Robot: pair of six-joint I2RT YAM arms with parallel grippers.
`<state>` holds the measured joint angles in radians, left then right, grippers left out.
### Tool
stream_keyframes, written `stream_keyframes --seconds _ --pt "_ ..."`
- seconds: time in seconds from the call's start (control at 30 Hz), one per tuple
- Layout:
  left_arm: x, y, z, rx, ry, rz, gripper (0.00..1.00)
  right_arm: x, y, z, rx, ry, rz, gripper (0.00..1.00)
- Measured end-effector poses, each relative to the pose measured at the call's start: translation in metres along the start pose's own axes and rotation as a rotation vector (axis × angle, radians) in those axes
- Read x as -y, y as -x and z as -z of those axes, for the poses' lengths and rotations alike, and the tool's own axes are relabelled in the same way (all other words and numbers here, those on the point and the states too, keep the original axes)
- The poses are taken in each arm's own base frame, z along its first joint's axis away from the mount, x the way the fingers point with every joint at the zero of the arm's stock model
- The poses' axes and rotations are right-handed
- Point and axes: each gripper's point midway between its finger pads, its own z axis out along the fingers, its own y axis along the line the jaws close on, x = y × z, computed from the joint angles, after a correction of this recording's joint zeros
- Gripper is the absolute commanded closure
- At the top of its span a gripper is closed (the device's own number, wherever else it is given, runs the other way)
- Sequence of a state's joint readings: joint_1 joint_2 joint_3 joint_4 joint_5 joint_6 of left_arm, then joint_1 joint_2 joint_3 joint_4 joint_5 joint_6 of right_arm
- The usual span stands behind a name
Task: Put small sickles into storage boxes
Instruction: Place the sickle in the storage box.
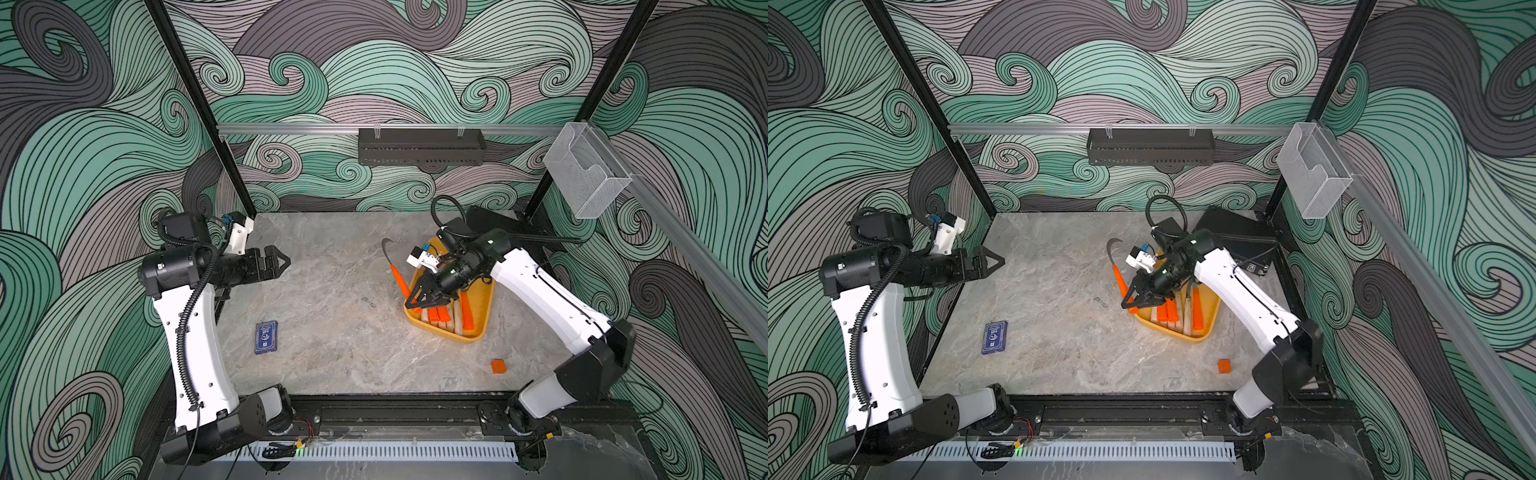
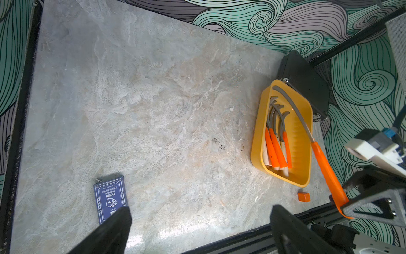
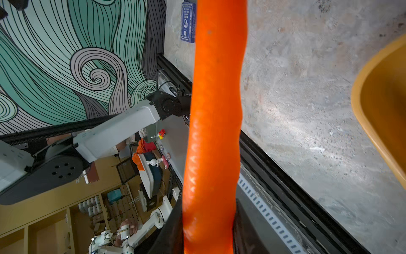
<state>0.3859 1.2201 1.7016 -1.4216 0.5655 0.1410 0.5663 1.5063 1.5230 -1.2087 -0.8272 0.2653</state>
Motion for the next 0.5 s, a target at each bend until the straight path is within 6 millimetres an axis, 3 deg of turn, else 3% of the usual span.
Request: stream_keyframes --seconds 0.2,0.5 --pt "0.001 0.003 0.0 0.011 -0.005 -0.003 0.01 0.022 -0.033 0.028 0.098 -0.025 -0.067 1.0" --pt "0.005 0.005 0.001 0.02 -0.025 -0.007 0.01 0.033 -0.042 0.038 0.157 -0.072 -0.088 1.0"
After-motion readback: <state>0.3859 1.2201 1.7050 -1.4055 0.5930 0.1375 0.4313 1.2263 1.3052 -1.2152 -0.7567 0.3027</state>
